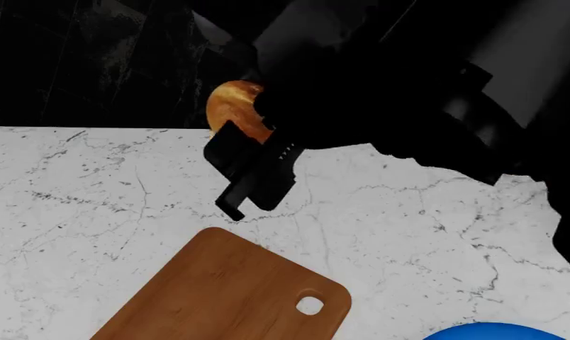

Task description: Place all breads on the cutting board.

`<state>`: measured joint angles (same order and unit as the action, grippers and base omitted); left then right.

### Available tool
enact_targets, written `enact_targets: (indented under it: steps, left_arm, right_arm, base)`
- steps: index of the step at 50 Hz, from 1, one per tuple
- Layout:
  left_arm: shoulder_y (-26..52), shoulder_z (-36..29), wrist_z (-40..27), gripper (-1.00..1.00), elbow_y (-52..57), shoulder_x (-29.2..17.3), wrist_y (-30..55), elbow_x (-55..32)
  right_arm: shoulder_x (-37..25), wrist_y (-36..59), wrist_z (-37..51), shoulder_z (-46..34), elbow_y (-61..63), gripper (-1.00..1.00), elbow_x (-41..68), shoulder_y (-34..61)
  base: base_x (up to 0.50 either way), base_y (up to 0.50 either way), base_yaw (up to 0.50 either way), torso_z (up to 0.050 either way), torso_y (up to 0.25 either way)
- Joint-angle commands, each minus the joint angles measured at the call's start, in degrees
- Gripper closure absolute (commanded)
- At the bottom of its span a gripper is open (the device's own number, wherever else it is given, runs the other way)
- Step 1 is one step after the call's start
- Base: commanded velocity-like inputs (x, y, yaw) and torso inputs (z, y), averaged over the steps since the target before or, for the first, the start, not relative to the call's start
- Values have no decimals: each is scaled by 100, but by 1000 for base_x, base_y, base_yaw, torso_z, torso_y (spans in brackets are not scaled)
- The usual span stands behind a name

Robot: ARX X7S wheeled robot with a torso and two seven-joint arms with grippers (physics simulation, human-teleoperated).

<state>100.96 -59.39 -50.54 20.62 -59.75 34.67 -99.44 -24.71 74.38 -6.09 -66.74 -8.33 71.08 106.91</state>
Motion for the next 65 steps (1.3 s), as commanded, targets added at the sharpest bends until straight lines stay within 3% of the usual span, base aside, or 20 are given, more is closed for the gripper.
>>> enact_targets:
  steps: [1,41,65]
  left_arm:
    - [-22,23,-54,100,-19,13,-112,-51]
    - [-145,75,-25,100,33,-37,-159,33]
    - [-375,162,-11,100,64,-151,-389,-95]
  right_arm:
    - [383,350,-482,-349,-299,100,-16,71]
    - [648,606,87,-120,-441,100,1171,-840]
    - [613,266,532,-267,-377,100,1212,-1602]
  base:
    - [0,0,0,0,0]
    - [0,0,0,0,0]
    - [0,0,0,0,0]
